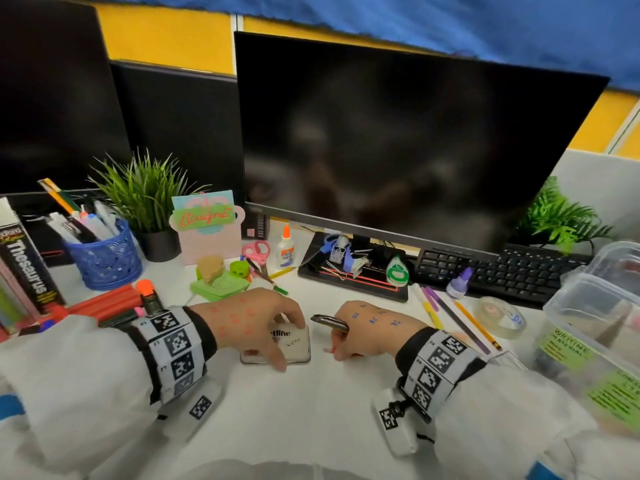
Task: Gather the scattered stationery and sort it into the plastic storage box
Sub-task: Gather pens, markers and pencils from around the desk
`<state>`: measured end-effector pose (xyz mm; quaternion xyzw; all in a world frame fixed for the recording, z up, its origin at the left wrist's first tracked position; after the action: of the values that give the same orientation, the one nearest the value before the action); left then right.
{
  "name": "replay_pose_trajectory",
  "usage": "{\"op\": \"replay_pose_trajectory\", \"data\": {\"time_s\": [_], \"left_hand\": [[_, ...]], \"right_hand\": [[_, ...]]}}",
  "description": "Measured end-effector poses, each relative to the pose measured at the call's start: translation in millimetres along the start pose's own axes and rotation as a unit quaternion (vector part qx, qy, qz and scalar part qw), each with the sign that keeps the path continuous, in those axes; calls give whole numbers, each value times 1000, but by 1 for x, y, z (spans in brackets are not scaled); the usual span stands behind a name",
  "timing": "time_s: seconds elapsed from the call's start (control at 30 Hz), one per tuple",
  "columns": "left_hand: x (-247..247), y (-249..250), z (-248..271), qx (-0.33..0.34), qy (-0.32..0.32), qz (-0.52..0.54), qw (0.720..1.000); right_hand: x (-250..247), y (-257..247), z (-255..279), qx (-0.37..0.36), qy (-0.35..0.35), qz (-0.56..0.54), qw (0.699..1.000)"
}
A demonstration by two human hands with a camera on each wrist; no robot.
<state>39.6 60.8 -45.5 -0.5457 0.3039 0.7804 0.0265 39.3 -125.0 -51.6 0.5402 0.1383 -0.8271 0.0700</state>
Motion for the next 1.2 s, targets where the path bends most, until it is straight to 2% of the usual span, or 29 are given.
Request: {"op": "replay_pose_trajectory", "data": {"time_s": [0.07, 0.1, 0.17, 0.2, 0.27, 0.33, 0.37, 0.43, 0.57, 0.67, 0.73, 0.83, 0.93, 1.0, 1.07, 1.13, 1.2], "left_hand": [[4, -2, 6, 8, -14, 18, 1000], [5, -4, 8, 11, -19, 35, 999], [4, -10, 9, 12, -5, 87, 996], [-1, -15, 6, 6, 26, 105, 994], [-19, -28, -3, -26, 128, 98, 987], [-39, -44, -13, -74, 206, 76, 973], [-46, -50, -18, -97, 219, 60, 969], [-55, -59, -30, -112, 203, 38, 972], [-53, -56, -49, -87, 121, 9, 989], [-48, -52, -64, -92, 75, -51, 992], [-46, -52, -71, -108, 53, -69, 990], [-46, -49, -77, -115, 50, -81, 989], [-49, -43, -75, -119, 99, -70, 985], [-56, -38, -71, -121, 156, -25, 980], [-67, -29, -66, -121, 210, 79, 967], [-75, -17, -65, -102, 243, 208, 942], [-76, 4, -63, -79, 252, 340, 903]], "right_hand": [[-1, 2, -8, 20, 5, 8, 1000], [-3, 3, -12, 31, 8, -27, 999], [-6, 3, -18, 59, 11, -166, 984], [-7, 0, -21, 69, 16, -241, 968], [-10, -8, -27, 79, 39, -342, 936], [-14, -15, -38, 89, 61, -348, 931], [-17, -20, -44, 90, 65, -334, 936], [-23, -28, -60, 87, 78, -315, 942], [-36, -39, -92, 98, 123, -281, 947], [-33, -46, -106, 99, 109, -173, 974], [-30, -48, -113, 100, 112, -142, 978], [-24, -44, -118, 103, 98, -173, 975], [-18, -35, -113, 105, 79, -203, 970], [-20, -25, -103, 112, 90, -267, 953], [-24, -10, -85, 127, 120, -363, 915], [-29, 3, -65, 118, 145, -487, 853], [-34, 7, -42, 69, 155, -599, 783]]}}
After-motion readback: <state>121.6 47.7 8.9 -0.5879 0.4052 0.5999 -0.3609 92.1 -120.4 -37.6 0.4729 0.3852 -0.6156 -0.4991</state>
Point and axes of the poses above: each hand's wrist, its own z-axis away from the middle knuckle, its own x-axis out of the palm, y = z × x, the point moved 5 cm from there along -z, towards the middle knuckle, and after that the axes turned 6 degrees about z, right-handed, at the moved point
